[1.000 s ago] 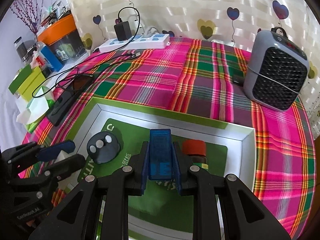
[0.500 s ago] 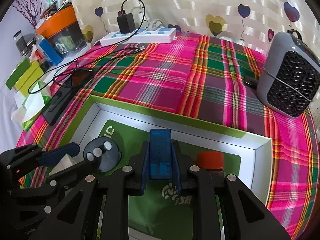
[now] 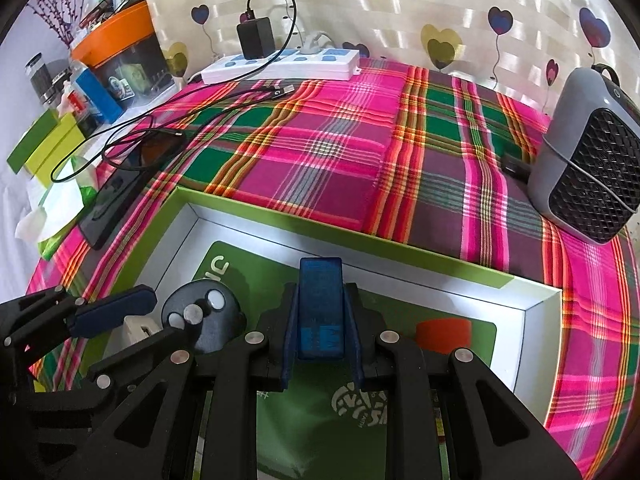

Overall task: Organize rigid objects
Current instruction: 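Lower the charger into the box with the left tool while the right tool releases the USB stick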

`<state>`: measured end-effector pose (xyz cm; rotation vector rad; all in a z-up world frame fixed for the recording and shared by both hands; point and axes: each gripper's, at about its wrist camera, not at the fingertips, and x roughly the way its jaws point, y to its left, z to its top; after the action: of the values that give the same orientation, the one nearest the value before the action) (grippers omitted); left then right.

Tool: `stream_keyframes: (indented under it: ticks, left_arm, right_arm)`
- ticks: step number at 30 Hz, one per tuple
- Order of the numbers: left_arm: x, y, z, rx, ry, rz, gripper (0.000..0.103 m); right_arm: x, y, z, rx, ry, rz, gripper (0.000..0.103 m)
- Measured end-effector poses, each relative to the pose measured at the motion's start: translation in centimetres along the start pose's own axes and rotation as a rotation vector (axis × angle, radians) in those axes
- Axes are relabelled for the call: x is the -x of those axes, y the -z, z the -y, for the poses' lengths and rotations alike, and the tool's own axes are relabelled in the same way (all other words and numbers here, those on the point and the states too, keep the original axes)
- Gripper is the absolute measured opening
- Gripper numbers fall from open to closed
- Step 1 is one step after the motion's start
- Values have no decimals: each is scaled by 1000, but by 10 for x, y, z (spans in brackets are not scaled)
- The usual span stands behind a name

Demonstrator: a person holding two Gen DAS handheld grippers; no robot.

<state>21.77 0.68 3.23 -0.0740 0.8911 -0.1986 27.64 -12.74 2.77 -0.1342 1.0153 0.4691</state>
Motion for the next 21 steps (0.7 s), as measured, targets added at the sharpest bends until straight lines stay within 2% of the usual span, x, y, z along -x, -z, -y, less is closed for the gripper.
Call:
stream_keyframes:
  ticks: [21]
  left_arm:
    - [1, 0, 1, -4, -3, 1, 33]
  right_arm:
    - [0, 0, -3, -32, -2, 9, 24]
